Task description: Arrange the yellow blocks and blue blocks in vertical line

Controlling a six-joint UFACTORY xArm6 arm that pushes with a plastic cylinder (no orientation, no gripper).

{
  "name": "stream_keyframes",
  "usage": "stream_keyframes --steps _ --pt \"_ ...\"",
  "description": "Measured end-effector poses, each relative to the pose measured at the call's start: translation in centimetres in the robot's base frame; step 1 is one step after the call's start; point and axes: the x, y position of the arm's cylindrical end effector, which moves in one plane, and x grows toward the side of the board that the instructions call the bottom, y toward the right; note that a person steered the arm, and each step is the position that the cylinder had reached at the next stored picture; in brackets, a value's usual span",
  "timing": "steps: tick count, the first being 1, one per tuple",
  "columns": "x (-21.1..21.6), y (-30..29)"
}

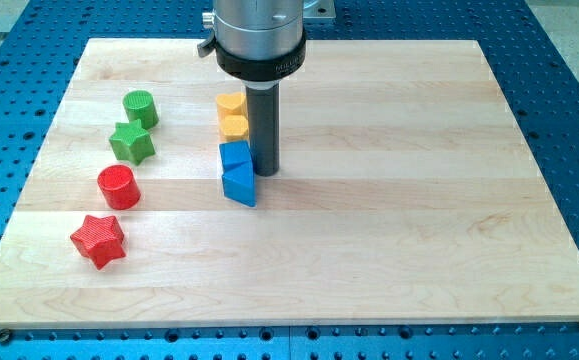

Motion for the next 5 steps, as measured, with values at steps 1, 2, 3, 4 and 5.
stream_keyframes --steps 1,2,3,4,5 --pt "1.6 0.0" --pt "3.7 -0.1" --pt "5.2 -0.2" --pt "6.9 -0.4" --pt "7.2 -1.5"
